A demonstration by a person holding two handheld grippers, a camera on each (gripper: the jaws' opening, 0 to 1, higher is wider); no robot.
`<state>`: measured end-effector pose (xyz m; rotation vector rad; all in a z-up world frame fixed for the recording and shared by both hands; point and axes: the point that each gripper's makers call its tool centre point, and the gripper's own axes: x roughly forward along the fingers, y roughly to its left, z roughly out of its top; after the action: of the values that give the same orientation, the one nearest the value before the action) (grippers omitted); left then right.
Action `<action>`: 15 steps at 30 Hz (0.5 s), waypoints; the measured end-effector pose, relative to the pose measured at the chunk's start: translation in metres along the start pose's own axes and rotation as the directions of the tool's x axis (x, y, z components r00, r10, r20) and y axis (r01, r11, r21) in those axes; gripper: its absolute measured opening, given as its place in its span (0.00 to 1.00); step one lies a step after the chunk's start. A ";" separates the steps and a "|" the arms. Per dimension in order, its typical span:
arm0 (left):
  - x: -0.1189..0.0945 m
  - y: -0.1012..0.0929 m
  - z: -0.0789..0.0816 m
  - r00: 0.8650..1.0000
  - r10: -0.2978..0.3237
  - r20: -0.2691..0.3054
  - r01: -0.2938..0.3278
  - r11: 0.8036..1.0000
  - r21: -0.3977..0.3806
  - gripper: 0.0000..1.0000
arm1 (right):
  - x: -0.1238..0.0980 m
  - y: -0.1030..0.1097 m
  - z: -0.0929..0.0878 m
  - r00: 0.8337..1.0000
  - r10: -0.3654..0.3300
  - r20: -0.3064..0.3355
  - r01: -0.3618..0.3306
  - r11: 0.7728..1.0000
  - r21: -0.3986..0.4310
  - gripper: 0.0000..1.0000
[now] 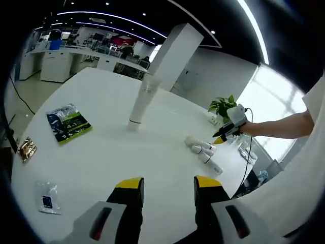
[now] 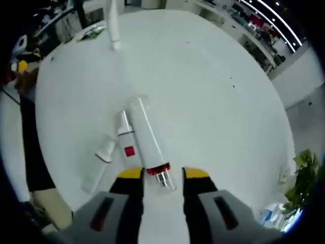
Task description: Arrange the skincare products in the storage area until every visible bottle or jar stands upright without overlapping.
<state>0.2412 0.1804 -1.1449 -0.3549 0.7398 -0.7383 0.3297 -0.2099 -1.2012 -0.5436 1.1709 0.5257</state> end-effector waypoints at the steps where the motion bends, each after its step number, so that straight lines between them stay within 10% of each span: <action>1: -0.001 -0.005 -0.001 1.000 0.006 0.008 -0.006 1.000 -0.007 0.40 | 0.005 -0.001 0.002 1.000 0.010 -0.003 -0.010 1.000 -0.029 0.27; 15: -0.010 -0.011 -0.010 0.989 0.139 0.043 -0.135 0.987 -0.085 0.40 | 0.036 0.012 0.010 0.988 0.116 -0.100 -0.135 0.970 -0.202 0.25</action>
<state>0.2234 0.1792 -1.1414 -0.3914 0.7422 -0.5691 0.3398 -0.1913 -1.2337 -0.6808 1.2464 0.7458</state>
